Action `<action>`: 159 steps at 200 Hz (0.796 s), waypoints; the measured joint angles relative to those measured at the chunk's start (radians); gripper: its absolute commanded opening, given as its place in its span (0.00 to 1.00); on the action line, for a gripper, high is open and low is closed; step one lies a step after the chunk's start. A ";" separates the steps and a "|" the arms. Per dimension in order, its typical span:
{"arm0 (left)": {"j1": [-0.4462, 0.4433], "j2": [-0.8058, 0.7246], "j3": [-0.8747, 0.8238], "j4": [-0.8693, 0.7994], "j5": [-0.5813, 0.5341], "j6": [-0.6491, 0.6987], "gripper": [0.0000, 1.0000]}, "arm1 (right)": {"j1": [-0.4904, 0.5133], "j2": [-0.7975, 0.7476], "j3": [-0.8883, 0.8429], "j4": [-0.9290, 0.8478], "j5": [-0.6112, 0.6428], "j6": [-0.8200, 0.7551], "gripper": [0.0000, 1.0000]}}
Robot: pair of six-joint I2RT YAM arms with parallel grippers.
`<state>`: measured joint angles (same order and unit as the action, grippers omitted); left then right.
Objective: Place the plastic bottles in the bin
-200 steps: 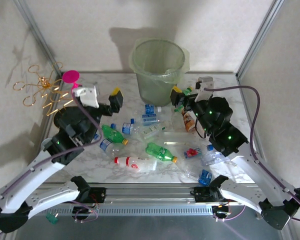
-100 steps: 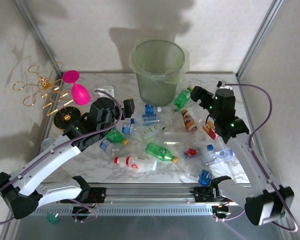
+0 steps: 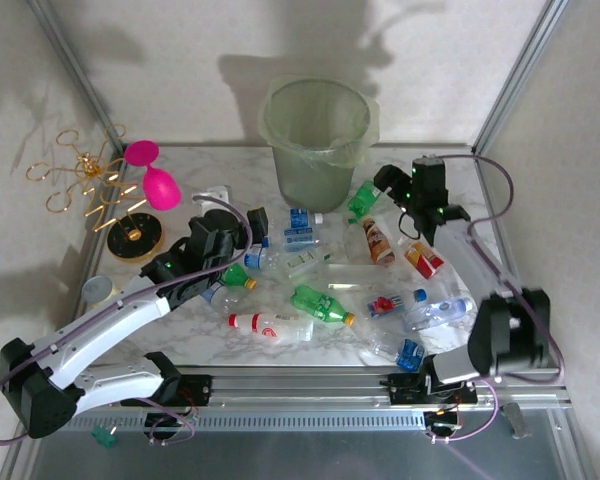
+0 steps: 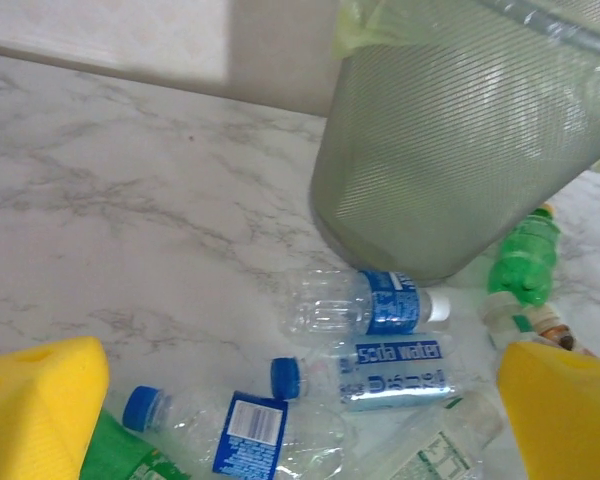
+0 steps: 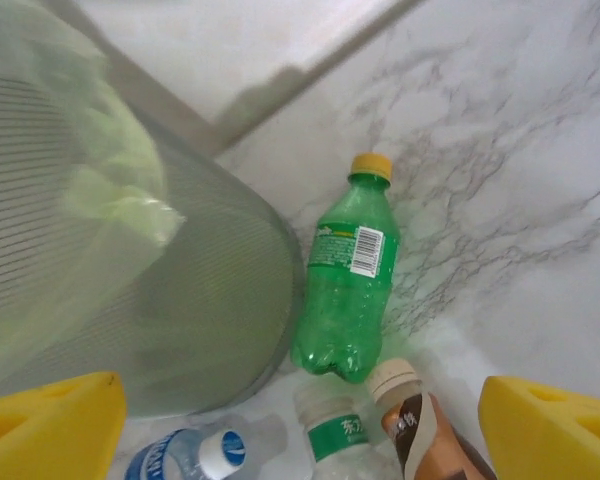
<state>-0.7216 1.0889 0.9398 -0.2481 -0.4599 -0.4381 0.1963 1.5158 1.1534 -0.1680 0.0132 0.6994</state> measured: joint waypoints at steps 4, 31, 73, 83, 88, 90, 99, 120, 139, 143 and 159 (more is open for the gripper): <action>-0.007 0.001 0.000 0.000 -0.012 0.000 0.99 | -0.003 0.028 0.016 0.001 -0.008 0.000 0.91; -0.071 0.014 0.000 0.002 -0.101 0.000 0.99 | -0.018 0.183 0.091 -0.006 -0.052 -0.004 0.91; -0.092 0.018 0.000 0.002 -0.164 0.000 0.99 | -0.027 0.383 0.240 -0.014 -0.119 -0.004 0.91; -0.092 0.018 0.000 0.002 -0.174 0.000 0.99 | -0.030 0.436 0.278 -0.019 -0.143 -0.007 0.91; -0.092 0.018 0.000 0.002 -0.178 0.000 0.99 | -0.031 0.467 0.304 -0.022 -0.153 -0.008 0.91; -0.092 0.018 0.000 0.002 -0.180 0.000 0.99 | -0.031 0.476 0.313 -0.024 -0.156 -0.008 0.91; -0.092 0.018 0.000 0.002 -0.187 0.000 0.99 | -0.033 0.534 0.361 -0.028 -0.170 -0.007 0.91; -0.092 0.018 0.000 0.002 -0.192 0.000 0.99 | -0.033 0.616 0.410 -0.030 -0.181 -0.007 0.90; -0.092 0.018 0.000 0.002 -0.194 0.000 0.99 | -0.033 0.656 0.425 -0.045 -0.183 -0.006 0.87; -0.092 0.019 0.000 0.002 -0.195 0.000 0.99 | -0.033 0.661 0.428 -0.046 -0.183 -0.006 0.85; -0.092 0.019 0.000 0.002 -0.198 0.000 0.99 | -0.034 0.679 0.433 -0.048 -0.183 0.000 0.78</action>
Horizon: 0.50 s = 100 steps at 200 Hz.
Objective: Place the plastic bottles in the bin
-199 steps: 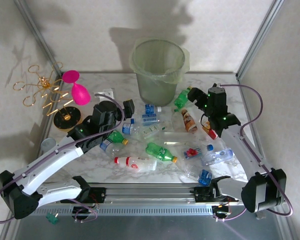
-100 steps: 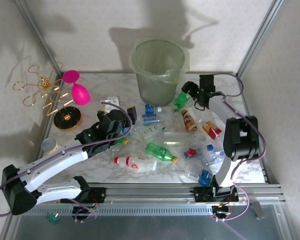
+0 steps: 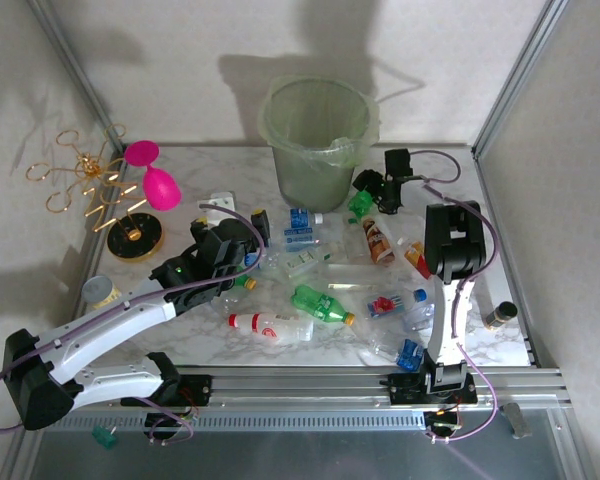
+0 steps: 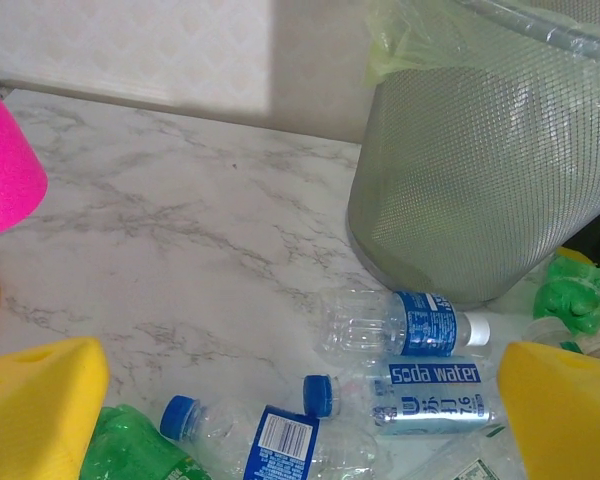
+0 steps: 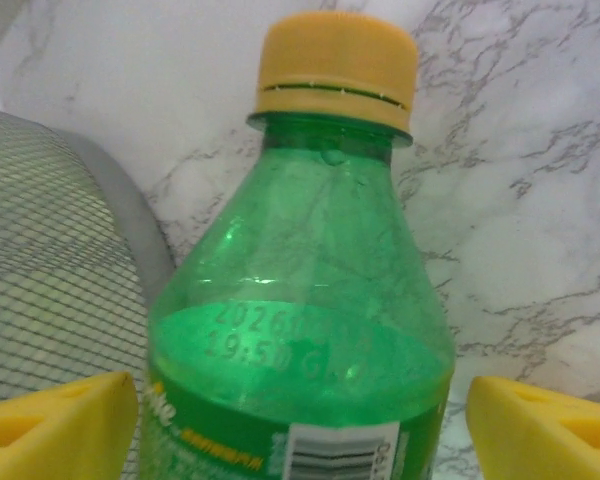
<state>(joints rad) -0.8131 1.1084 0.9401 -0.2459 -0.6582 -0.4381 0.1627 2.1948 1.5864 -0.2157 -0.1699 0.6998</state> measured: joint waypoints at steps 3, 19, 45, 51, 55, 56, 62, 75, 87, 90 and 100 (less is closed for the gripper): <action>0.000 0.000 0.000 0.000 -0.001 0.000 0.99 | 0.000 0.002 0.000 0.000 0.000 -0.004 0.77; 0.000 0.000 0.000 0.001 -0.012 0.000 0.99 | -0.003 0.002 0.000 0.000 0.000 0.005 0.71; 0.000 0.005 0.000 0.003 -0.024 0.000 0.99 | -0.007 0.002 0.000 0.003 -0.009 0.009 0.59; 0.000 0.006 0.000 0.002 -0.025 0.000 0.99 | -0.008 0.002 -0.001 0.005 -0.011 0.010 0.57; 0.000 0.007 0.000 0.002 -0.025 0.000 0.98 | -0.009 0.002 -0.001 0.006 -0.011 0.011 0.57; 0.000 0.007 0.000 0.002 -0.025 0.000 0.98 | -0.010 0.002 -0.001 0.007 -0.011 0.011 0.57; 0.000 0.007 0.000 0.002 -0.025 -0.001 0.97 | -0.011 0.002 -0.003 0.012 -0.012 0.014 0.57; 0.000 0.007 0.000 0.003 -0.027 0.000 0.96 | -0.016 -0.001 -0.013 0.024 -0.019 0.020 0.55; 0.000 0.009 0.000 0.003 -0.032 0.000 0.96 | -0.022 -0.014 -0.031 0.030 -0.022 0.023 0.53; 0.000 0.010 0.000 0.002 -0.033 -0.001 0.96 | -0.024 -0.019 -0.036 0.030 -0.025 0.023 0.53; 0.000 0.015 0.005 -0.006 -0.039 -0.005 0.94 | -0.031 -0.035 -0.051 0.027 -0.031 0.023 0.53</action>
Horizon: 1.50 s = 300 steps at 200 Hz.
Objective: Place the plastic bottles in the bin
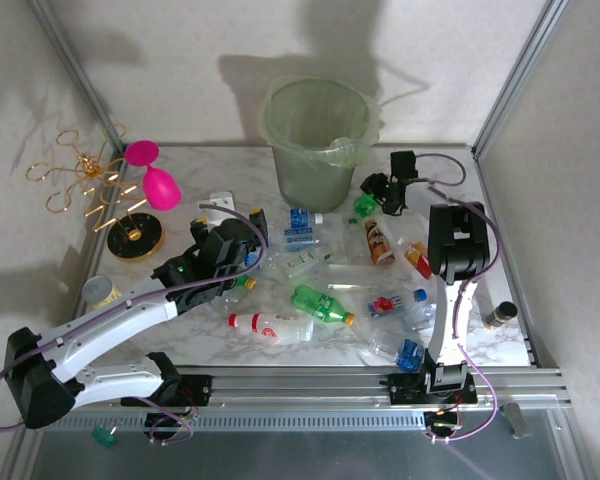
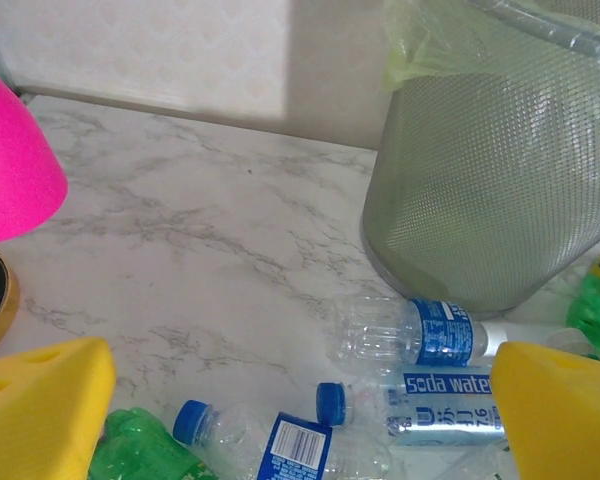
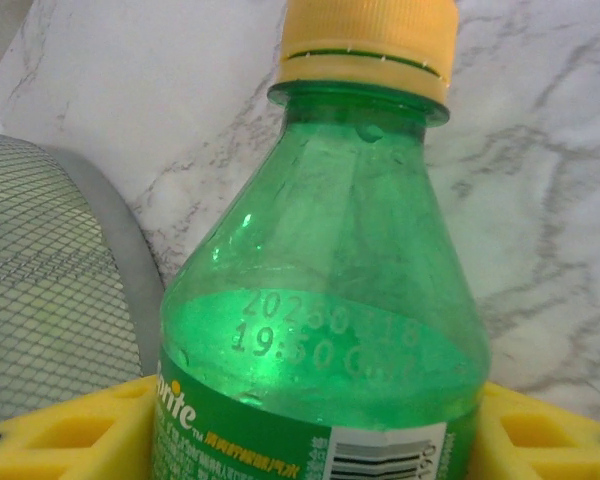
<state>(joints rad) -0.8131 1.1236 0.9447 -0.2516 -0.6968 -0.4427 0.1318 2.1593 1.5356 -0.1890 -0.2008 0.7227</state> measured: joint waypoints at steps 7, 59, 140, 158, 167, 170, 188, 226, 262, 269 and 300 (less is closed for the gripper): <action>0.000 0.007 0.012 -0.018 0.001 -0.003 0.92 | -0.003 -0.014 -0.008 -0.002 -0.003 0.000 0.53; 0.000 -0.063 0.136 -0.084 0.055 -0.037 0.83 | -0.011 -0.325 -0.213 0.029 -0.002 -0.007 0.55; 0.000 -0.207 0.204 -0.082 0.244 0.035 0.85 | 0.005 -0.779 -0.356 0.051 -0.076 -0.110 0.49; 0.000 -0.196 0.208 -0.089 0.282 0.054 0.85 | 0.034 -0.825 -0.324 0.047 -0.109 -0.139 0.49; 0.001 -0.180 0.218 -0.092 0.305 0.054 0.85 | 0.052 -0.829 -0.287 0.045 -0.121 -0.162 0.49; 0.002 -0.176 0.220 -0.093 0.311 0.055 0.85 | 0.058 -0.828 -0.273 0.043 -0.124 -0.166 0.49; 0.019 -0.141 0.244 -0.101 0.375 0.051 0.85 | 0.093 -0.800 -0.165 0.021 -0.134 -0.212 0.49; 0.125 -0.099 0.256 -0.106 0.524 0.019 0.85 | 0.139 -0.647 0.102 0.014 -0.125 -0.271 0.49; 0.203 -0.080 0.237 -0.108 0.619 0.000 0.85 | 0.169 -0.427 0.301 0.005 -0.072 -0.290 0.47; 0.210 -0.081 0.225 -0.109 0.631 -0.003 0.85 | 0.175 -0.382 0.337 -0.002 -0.060 -0.290 0.47; 0.215 -0.081 0.206 -0.114 0.669 -0.006 0.85 | 0.208 -0.188 0.526 -0.067 0.005 -0.314 0.48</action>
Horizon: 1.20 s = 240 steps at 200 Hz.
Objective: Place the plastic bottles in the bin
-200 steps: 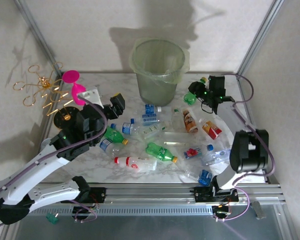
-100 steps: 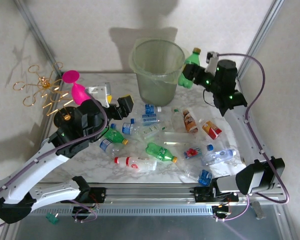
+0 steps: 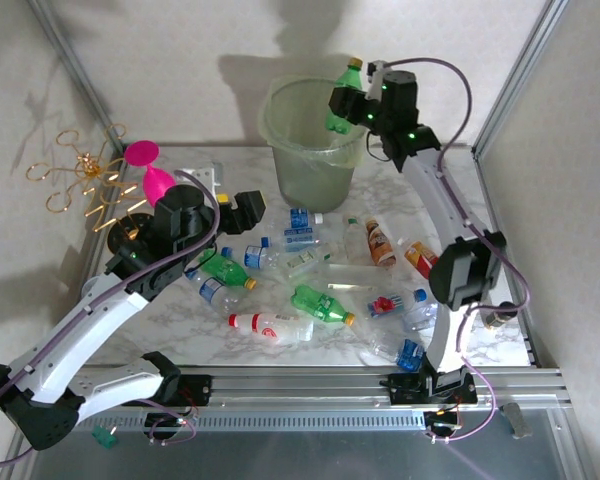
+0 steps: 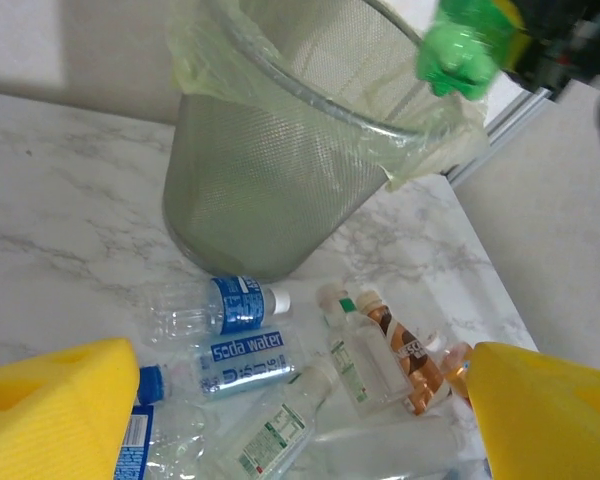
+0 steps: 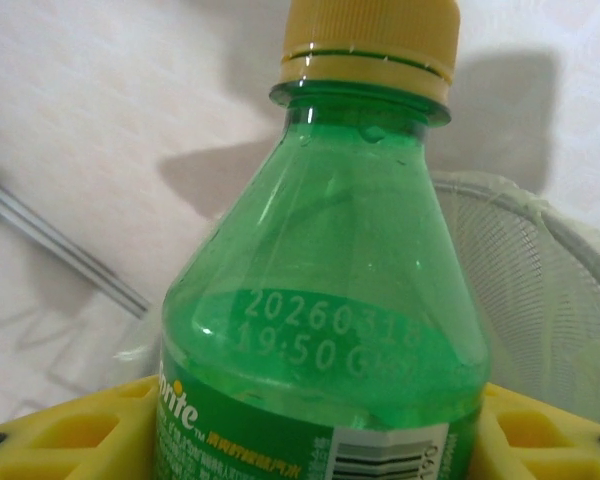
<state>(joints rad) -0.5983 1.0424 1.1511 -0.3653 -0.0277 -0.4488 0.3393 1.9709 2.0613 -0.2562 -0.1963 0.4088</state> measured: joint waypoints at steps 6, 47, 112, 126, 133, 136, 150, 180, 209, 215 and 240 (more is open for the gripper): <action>0.000 0.000 0.000 0.000 0.007 0.000 0.85 | 0.007 0.034 0.043 -0.017 0.016 -0.008 0.48; 0.000 -0.010 -0.009 0.000 0.029 0.000 0.86 | 0.066 0.216 0.297 -0.116 0.123 -0.076 0.49; 0.001 -0.023 -0.019 -0.004 0.029 0.000 0.86 | 0.117 0.292 0.303 -0.187 0.183 -0.141 0.54; 0.001 -0.023 -0.026 -0.005 0.029 0.000 0.86 | 0.116 0.298 0.294 -0.197 0.192 -0.148 0.55; 0.001 -0.023 -0.030 -0.006 0.029 0.000 0.87 | 0.115 0.298 0.287 -0.201 0.193 -0.152 0.55; 0.001 -0.023 -0.031 -0.006 0.029 0.000 0.87 | 0.115 0.298 0.286 -0.203 0.193 -0.154 0.56; 0.001 -0.023 -0.035 -0.008 0.029 0.000 0.87 | 0.115 0.298 0.283 -0.206 0.193 -0.163 0.59; 0.001 -0.018 -0.036 -0.013 0.028 0.000 0.87 | 0.119 0.298 0.283 -0.206 0.192 -0.188 0.66; 0.001 -0.007 -0.036 -0.019 0.020 0.000 0.88 | 0.120 0.298 0.281 -0.206 0.193 -0.200 0.70; 0.001 -0.006 -0.036 -0.022 0.017 -0.001 0.88 | 0.120 0.298 0.280 -0.206 0.193 -0.201 0.71; 0.001 -0.006 -0.036 -0.034 0.008 -0.001 0.89 | 0.120 0.298 0.280 -0.206 0.193 -0.208 0.74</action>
<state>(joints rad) -0.5972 1.0367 1.1149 -0.3992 -0.0193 -0.4496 0.4591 2.2684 2.3409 -0.4622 -0.0036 0.2008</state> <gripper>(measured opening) 0.884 0.727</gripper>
